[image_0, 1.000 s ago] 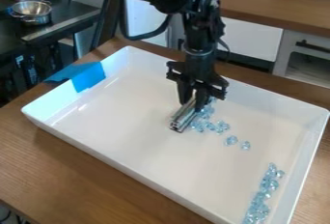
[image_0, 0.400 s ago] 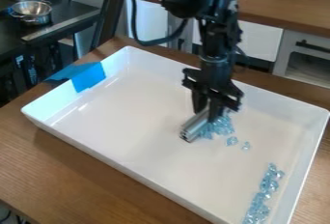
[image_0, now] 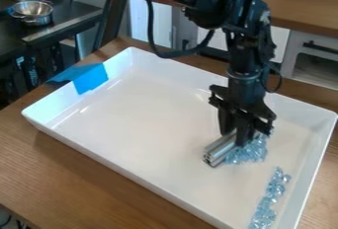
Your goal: Sweep into pile
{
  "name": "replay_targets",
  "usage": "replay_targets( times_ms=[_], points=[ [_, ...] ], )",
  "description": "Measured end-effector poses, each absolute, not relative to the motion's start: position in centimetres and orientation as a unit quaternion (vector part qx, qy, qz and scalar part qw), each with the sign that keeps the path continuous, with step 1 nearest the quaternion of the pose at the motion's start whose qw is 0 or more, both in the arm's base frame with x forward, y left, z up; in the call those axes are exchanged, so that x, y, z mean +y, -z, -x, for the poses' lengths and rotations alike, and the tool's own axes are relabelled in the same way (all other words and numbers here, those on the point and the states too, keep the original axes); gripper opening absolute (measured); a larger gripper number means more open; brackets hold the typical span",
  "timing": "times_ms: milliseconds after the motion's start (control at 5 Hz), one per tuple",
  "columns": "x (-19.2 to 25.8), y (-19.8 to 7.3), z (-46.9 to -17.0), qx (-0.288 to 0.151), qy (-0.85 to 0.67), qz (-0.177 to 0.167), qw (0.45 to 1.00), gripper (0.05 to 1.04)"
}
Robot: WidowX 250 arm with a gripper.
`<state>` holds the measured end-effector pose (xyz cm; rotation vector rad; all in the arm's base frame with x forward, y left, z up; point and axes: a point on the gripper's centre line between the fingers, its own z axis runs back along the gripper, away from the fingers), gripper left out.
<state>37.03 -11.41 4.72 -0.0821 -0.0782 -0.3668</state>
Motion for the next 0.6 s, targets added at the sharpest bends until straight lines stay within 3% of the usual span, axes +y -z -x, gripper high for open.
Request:
replay_targets(
  times_ms=[600],
  points=[
    [-13.0, -4.6, -34.3, -0.026, 0.24, 0.049, 0.969, 0.335]
  ],
)
